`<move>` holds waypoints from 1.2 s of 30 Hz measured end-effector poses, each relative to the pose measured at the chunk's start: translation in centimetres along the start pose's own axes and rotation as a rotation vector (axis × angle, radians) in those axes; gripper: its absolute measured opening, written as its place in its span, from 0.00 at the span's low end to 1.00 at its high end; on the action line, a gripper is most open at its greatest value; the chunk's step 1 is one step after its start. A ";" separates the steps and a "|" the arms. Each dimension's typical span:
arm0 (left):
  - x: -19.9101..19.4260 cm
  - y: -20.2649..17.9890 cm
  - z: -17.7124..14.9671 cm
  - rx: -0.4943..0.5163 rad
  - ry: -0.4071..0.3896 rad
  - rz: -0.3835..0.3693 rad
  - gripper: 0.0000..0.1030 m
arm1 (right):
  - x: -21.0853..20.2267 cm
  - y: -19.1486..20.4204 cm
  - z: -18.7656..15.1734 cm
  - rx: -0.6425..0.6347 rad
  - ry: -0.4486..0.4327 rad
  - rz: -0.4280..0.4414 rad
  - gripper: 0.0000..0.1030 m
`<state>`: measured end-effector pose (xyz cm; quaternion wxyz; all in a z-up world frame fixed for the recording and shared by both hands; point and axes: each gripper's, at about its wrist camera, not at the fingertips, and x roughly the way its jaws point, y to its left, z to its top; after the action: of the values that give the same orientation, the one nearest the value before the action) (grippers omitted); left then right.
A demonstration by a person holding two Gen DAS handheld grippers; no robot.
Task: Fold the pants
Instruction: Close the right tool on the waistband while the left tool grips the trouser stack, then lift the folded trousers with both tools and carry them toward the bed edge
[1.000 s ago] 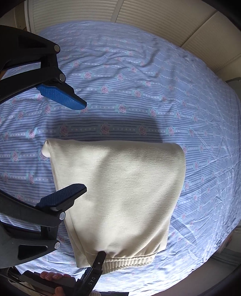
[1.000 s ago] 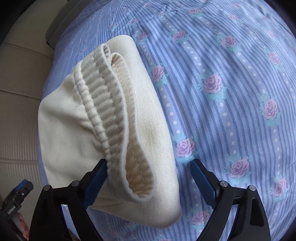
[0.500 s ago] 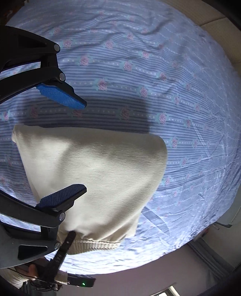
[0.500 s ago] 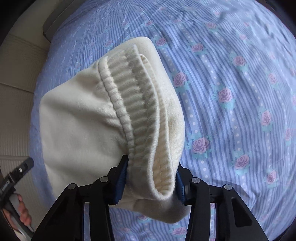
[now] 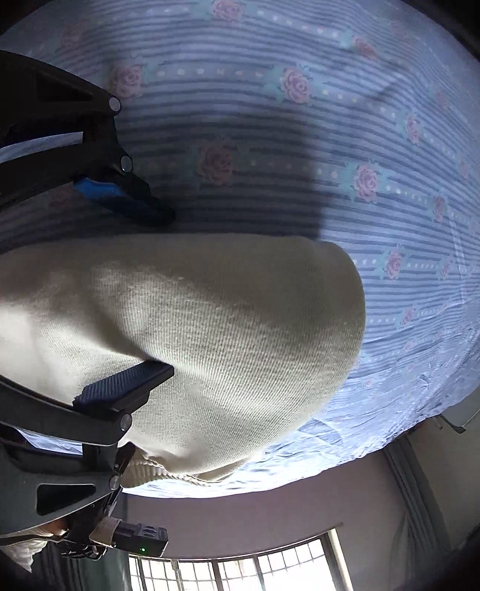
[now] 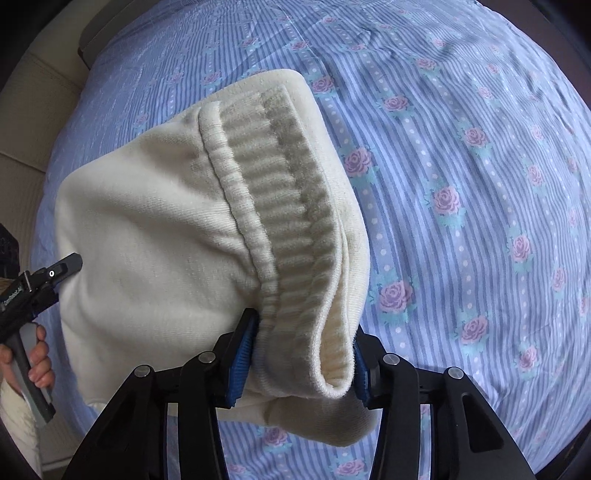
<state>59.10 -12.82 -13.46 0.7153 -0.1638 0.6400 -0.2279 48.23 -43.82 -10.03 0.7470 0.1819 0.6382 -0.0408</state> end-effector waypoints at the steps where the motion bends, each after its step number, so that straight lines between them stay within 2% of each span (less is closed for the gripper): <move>1: 0.2 0.0 0.1 0.003 -0.006 -0.006 0.72 | 0.3 0.2 0.1 -0.002 -0.002 -0.007 0.46; 2: 0.4 -0.1 0.2 0.010 -0.009 -0.010 0.71 | 0.4 0.4 0.3 0.001 -0.004 -0.008 0.46; 4: 0.5 -0.6 0.4 0.024 -0.009 -0.045 0.58 | 0.8 0.2 0.5 0.020 -0.010 0.004 0.48; 11: 1.9 -1.6 2.0 0.018 -0.015 -0.080 0.60 | 2.2 -1.3 0.6 0.061 -0.054 0.077 0.56; 15: 2.4 -1.4 2.1 -0.053 -0.024 -0.095 0.62 | 2.8 -1.9 1.0 0.097 -0.065 0.105 0.62; 17: 2.0 -1.2 2.0 -0.082 -0.018 -0.088 0.58 | 3.0 -2.3 1.1 0.118 -0.065 0.114 0.62; 20: 0.7 -2.2 1.7 -0.076 -0.001 -0.064 0.42 | 2.4 -2.7 0.9 0.126 -0.065 0.119 0.52; 22: -0.7 -3.3 1.5 -0.047 -0.004 -0.039 0.34 | 1.2 -2.4 0.6 0.120 -0.079 0.118 0.40; 25: -3.4 -5.8 0.0 0.028 -0.033 -0.006 0.32 | -1.6 -2.0 -0.2 0.106 -0.114 0.140 0.34; 28: -6.0 -8.6 -2.1 0.106 -0.046 0.018 0.31 | -4.7 -1.8 -1.3 0.093 -0.154 0.199 0.32; 31: -9.1 -10.7 -4.7 0.158 -0.065 0.047 0.31 | -7.8 -1.0 -2.9 0.057 -0.181 0.222 0.31; 36: -14.9 -11.8 -9.7 0.135 -0.092 0.052 0.31 | -12.6 0.1 -7.0 -0.034 -0.207 0.225 0.31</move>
<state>47.01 -14.27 4.03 0.7590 -0.1089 0.5938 -0.2439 39.36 -43.59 1.33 0.8117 0.2345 0.5338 0.0353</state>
